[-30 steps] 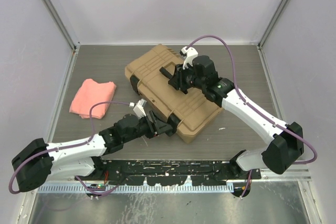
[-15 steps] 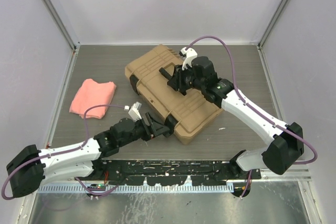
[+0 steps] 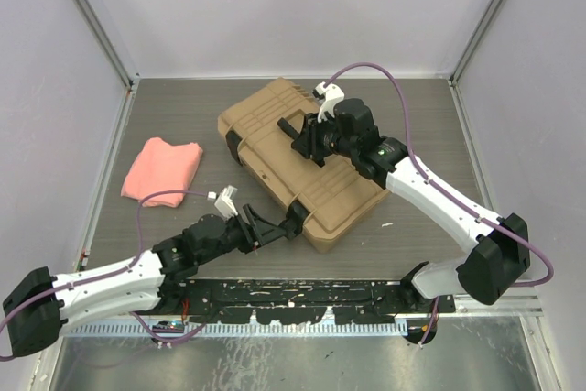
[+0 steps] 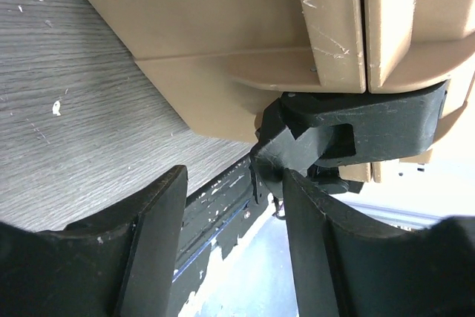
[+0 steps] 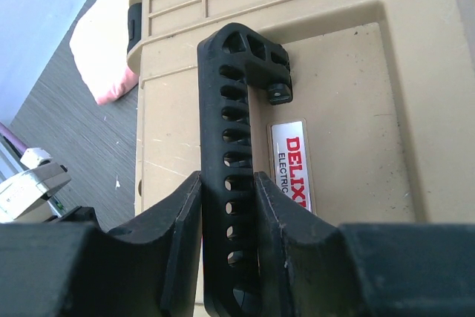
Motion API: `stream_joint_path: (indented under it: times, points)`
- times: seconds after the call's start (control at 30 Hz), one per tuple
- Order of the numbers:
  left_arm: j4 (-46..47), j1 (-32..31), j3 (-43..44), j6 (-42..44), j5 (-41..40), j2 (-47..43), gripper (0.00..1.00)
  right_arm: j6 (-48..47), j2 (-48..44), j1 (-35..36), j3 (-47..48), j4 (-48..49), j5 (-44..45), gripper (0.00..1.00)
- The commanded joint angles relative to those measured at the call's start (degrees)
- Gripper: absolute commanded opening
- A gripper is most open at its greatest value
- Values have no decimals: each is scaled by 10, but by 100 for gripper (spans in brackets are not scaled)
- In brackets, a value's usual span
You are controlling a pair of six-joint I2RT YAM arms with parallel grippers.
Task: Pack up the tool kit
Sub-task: Close the toolbox at the center of the board.
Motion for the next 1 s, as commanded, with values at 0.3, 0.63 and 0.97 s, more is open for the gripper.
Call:
stream_joint_path:
  times: [0.3,0.63,0.97]
  points:
    - [-18,-2,55,25,-33,87,45,66,16,17,-1,-42,-33,12]
    - [14,-3,94,31,-35,170,43,65,6,18,-3,-46,-31,13]
    - [57,-3,127,33,-21,240,43,57,-5,17,-13,-47,-22,13]
